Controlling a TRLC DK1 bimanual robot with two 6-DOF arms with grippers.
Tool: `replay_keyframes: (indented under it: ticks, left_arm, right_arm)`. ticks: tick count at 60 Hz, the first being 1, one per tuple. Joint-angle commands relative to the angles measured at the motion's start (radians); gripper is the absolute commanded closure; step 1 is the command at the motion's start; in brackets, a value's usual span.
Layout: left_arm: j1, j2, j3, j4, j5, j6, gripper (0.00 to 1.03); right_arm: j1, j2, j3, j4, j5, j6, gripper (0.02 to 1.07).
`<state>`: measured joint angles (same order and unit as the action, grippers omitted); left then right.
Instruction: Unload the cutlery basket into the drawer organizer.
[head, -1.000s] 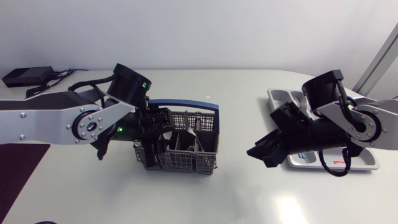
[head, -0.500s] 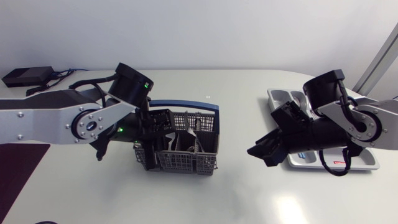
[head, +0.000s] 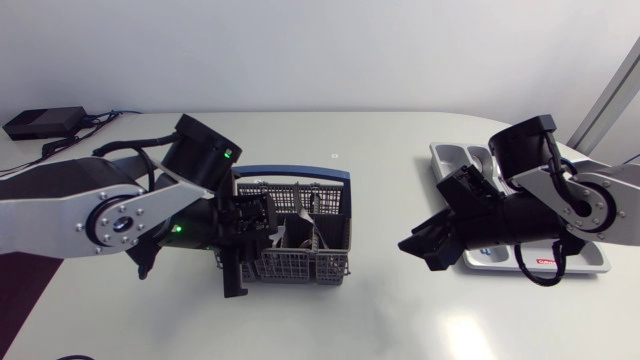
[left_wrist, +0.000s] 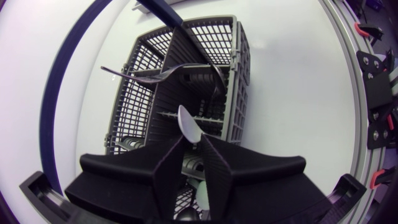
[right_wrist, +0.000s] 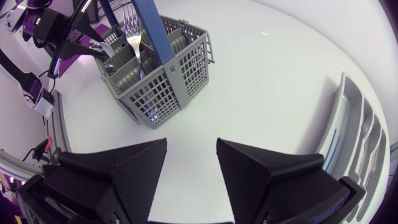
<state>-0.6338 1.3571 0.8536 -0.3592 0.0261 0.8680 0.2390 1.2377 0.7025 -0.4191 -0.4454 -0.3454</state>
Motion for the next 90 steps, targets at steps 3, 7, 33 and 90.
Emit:
replay_keyframes:
  ticks: [3,7,33,90]
  left_arm:
    - [-0.015,-0.023,-0.045,-0.006,0.012,-0.020,0.85]
    - [-0.017,-0.027,-0.050,-0.003,0.012,-0.029,0.85]
    - [-0.037,-0.087,-0.149,0.129,0.012,-0.124,0.90]
    - [-0.090,-0.150,-0.182,0.186,-0.092,-0.204,0.72]
  right_arm:
    - [-0.007,-0.011,-0.024,0.003,-0.007,-0.021,0.47]
    - [-0.007,-0.012,-0.024,0.003,-0.007,-0.021,0.47]
    - [0.005,-0.017,-0.032,0.003,-0.006,-0.015,0.47]
    - [0.016,-0.017,-0.047,0.011,-0.006,-0.012,0.47]
